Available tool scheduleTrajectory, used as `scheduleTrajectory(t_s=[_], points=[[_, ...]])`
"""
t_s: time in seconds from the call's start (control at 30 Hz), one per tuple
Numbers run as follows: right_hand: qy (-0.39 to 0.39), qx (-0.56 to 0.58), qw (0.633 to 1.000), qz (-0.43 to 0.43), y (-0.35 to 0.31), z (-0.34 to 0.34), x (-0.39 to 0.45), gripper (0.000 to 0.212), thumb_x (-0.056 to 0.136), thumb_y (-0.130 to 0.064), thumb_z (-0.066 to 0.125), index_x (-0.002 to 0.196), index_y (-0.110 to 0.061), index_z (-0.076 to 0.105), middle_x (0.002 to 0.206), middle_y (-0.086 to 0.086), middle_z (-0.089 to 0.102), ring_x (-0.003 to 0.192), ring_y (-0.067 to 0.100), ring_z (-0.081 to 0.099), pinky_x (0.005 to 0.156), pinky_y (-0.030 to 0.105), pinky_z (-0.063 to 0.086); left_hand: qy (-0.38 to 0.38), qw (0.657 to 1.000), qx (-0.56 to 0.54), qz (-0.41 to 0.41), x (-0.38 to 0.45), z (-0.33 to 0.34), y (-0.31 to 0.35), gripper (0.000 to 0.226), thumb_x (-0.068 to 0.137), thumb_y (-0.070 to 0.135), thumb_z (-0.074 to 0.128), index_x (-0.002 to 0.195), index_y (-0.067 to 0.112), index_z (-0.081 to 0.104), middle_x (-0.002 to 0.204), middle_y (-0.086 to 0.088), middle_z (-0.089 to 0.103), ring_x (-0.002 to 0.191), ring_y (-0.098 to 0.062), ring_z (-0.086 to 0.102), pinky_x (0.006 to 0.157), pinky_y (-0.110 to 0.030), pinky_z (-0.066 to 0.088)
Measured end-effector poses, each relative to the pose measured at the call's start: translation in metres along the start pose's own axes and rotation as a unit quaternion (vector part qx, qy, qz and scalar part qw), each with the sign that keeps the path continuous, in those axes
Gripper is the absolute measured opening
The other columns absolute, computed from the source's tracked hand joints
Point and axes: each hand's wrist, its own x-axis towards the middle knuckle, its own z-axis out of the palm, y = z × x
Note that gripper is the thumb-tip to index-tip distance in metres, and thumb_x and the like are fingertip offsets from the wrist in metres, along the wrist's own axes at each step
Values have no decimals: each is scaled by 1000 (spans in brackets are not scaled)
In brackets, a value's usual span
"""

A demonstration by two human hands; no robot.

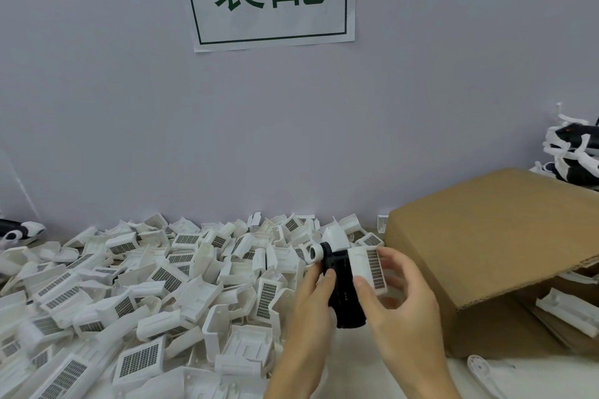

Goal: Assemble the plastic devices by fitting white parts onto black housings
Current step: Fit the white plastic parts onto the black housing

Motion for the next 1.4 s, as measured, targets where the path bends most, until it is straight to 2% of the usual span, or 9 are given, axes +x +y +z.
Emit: scheduleTrajectory(t_s=[0.07,0.17,0.33,0.47,0.77,0.97,1.17,1.33,1.4], points=[[-11,-21,1000,-21,0,2,-2,50,79,-9,81,110,-42,61,106,-18,67,97,-3,63,68,12,52,-4,1000,-3,4,-1,1,0,31,106,20,45,119,36,68,116,4,75,111,-14,69,101,-39,52],[-17,-72,996,-44,2,6,-4,53,76,-14,85,113,-42,59,109,-20,65,97,0,64,75,22,56,-26,999,-20,1,-3,4,2,36,107,21,41,111,38,73,114,3,76,108,-12,70,85,-26,56],[-3,-101,993,-63,2,9,-5,50,76,-25,86,117,-35,60,106,-22,63,93,2,63,76,32,58,-51,998,-28,9,-5,5,5,41,107,23,41,105,46,74,116,2,75,110,-14,70,79,-22,57],[-18,-127,988,-87,2,8,-6,48,75,-28,85,114,-39,58,103,-24,61,95,-2,60,73,23,56,-61,997,-31,26,-5,4,4,33,106,24,44,111,39,73,118,-4,74,113,-20,68,93,-34,52],[-39,-156,982,-102,4,7,-5,50,75,-24,86,118,-35,61,107,-20,60,97,0,60,76,17,53,-82,994,-44,48,-8,4,4,27,104,16,49,124,20,67,117,-9,74,109,-23,71,76,-23,57],[-61,-149,979,-124,1,4,-6,45,76,-9,83,116,-26,71,109,-21,66,99,0,64,80,6,47,-38,996,-48,59,-5,2,3,21,99,17,57,117,21,68,110,-11,75,102,-26,73,74,-32,60],[-49,-67,996,-42,1,6,-6,47,71,-24,89,108,-41,65,96,-25,70,92,1,67,72,10,51,-17,997,-55,41,-4,2,2,20,99,23,57,105,29,75,105,-16,75,91,-39,72,78,-44,60],[-65,-48,997,-1,4,5,-5,25,83,-29,78,107,-33,69,100,-11,72,95,9,67,81,28,55,-1,998,-55,38,-1,0,-3,20,96,30,59,103,25,77,105,-17,75,101,-42,70,90,-52,55],[-53,-24,998,34,2,5,-3,10,88,-31,71,99,-33,70,98,-7,71,92,10,67,76,26,55,-4,998,-48,42,-2,1,-1,26,92,40,61,99,22,78,103,-16,76,100,-36,72,84,-47,58]])
